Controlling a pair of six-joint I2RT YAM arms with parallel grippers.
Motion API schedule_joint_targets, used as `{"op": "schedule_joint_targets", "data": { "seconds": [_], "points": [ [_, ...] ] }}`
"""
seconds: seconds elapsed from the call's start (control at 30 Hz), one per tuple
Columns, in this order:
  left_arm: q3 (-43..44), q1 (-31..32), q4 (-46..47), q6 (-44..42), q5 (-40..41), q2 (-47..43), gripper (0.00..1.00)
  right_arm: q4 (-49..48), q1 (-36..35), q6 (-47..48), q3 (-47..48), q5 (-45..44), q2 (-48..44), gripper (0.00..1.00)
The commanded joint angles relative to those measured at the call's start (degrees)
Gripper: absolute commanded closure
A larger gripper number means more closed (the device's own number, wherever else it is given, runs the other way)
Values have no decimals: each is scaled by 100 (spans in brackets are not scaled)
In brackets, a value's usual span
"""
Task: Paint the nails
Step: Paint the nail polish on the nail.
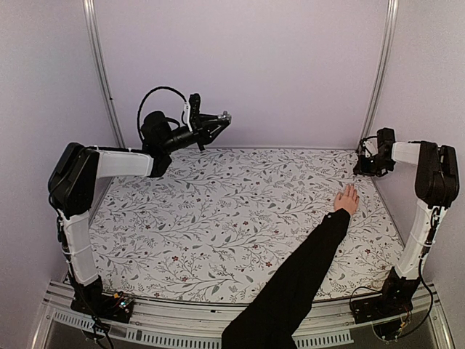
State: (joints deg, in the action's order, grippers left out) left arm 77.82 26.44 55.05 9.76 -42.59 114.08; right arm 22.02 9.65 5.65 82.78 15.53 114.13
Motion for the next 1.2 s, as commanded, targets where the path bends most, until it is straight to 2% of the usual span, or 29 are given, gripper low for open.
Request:
{"op": "schedule_joint_targets", "data": {
  "seconds": [0.0,1.17],
  "points": [
    [-50,-55,202,42,14,-12,100,-59,-42,33,-87,43,-192,100],
    [29,-81,195,40,39,92,100,-84,-42,15,-105,30,223,100]
  ]
}}
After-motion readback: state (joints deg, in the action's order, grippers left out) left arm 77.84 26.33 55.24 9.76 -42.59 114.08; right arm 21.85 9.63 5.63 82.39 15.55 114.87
